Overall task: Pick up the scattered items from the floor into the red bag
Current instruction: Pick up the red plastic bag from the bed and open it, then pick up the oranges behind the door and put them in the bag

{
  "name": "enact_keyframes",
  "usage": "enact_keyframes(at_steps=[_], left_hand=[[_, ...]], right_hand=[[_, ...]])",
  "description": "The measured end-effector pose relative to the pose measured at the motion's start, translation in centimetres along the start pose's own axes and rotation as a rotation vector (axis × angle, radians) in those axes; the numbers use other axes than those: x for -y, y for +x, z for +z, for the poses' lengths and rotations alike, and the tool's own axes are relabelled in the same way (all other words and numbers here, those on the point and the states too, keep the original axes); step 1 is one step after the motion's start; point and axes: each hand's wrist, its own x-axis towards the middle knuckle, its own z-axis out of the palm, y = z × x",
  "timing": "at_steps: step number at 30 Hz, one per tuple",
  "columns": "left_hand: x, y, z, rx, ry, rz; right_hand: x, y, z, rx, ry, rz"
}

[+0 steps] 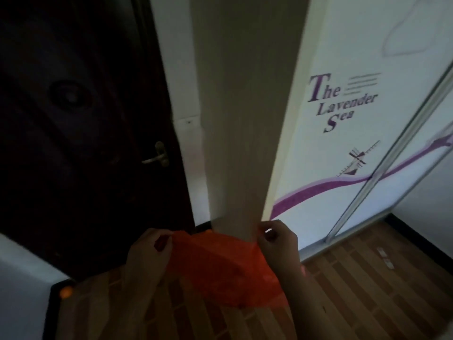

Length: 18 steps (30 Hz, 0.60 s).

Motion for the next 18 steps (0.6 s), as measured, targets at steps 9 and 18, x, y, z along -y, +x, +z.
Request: enact_keyframes(at_steps=[9,18], left_hand=[[13.3,-0.2,-13.8,-0.092,-0.036,-0.153],[22.2,-4.9,-25.1,-0.205,-0.153,-0.39]], right_hand=[[11.4,-4.3,14.9,0.179,0.017,-0.136],[19.3,-7.7,28.0,0.348,0.01,-0.327]])
